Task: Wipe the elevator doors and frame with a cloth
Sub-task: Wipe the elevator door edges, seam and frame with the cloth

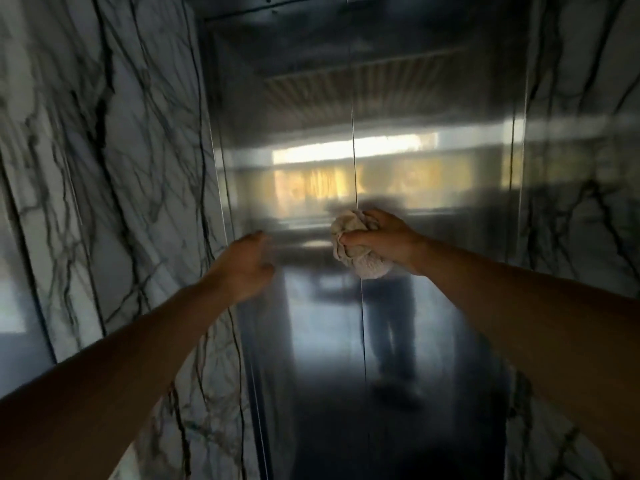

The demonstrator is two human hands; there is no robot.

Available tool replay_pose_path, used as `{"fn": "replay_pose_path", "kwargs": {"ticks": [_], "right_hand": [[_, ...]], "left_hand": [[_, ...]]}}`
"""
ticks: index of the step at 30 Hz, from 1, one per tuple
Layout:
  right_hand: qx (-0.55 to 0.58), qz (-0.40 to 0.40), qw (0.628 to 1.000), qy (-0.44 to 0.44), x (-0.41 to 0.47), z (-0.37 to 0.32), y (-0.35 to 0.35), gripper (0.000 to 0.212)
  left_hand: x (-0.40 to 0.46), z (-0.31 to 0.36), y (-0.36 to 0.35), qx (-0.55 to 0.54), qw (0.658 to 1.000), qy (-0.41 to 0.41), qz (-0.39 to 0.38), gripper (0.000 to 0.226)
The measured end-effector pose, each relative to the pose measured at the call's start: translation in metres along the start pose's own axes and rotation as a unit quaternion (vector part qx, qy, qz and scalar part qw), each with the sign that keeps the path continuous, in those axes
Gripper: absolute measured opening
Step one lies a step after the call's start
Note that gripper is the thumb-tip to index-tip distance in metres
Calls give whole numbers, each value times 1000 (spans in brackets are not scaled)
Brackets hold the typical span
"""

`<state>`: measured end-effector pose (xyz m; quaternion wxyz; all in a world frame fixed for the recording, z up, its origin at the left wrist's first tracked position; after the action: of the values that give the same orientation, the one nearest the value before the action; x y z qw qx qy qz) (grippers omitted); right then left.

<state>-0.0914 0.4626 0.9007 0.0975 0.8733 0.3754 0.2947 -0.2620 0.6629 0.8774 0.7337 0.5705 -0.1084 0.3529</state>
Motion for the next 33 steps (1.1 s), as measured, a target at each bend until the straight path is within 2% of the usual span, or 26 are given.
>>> {"fn": "replay_pose_path", "kwargs": {"ticks": [2,6,12,15,18,21,23,27,30,33], "right_hand": [[-20,14,1000,13,23,-10,2,35],[-40,34,997,54,74,-23,13,15],[-29,52,991,122,161,-24,38,6],[-40,55,987,145,211,-23,53,24],[-48,80,982,165,278,-25,77,17],[-49,96,978,181,334,-33,103,31],[-54,104,973,198,374,-45,123,33],[-65,154,959,229,443,-56,149,28],[-72,181,949,247,487,-60,154,42],[-103,214,929,283,517,-71,156,44]], "left_hand": [[26,-7,15,13,1000,-9,20,40],[77,-25,34,20,999,-18,47,51],[173,-39,48,53,994,-21,92,51],[220,-37,45,61,992,-34,109,50],[285,-29,49,88,987,-53,126,50],[344,-21,60,116,979,-57,156,53],[384,-19,67,118,975,-56,180,54],[449,-21,70,146,972,-45,180,60],[493,-25,79,157,966,-50,200,63],[531,-28,84,158,958,-75,226,62]]}}
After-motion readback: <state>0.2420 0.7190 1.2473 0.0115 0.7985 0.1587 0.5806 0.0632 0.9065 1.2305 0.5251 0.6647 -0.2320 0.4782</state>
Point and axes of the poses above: each hand's wrist, its own x-axis towards the middle knuckle, its own y-axis out of the back of the hand, z = x × y, the point moved 2 cm from there along x, towards the middle knuckle
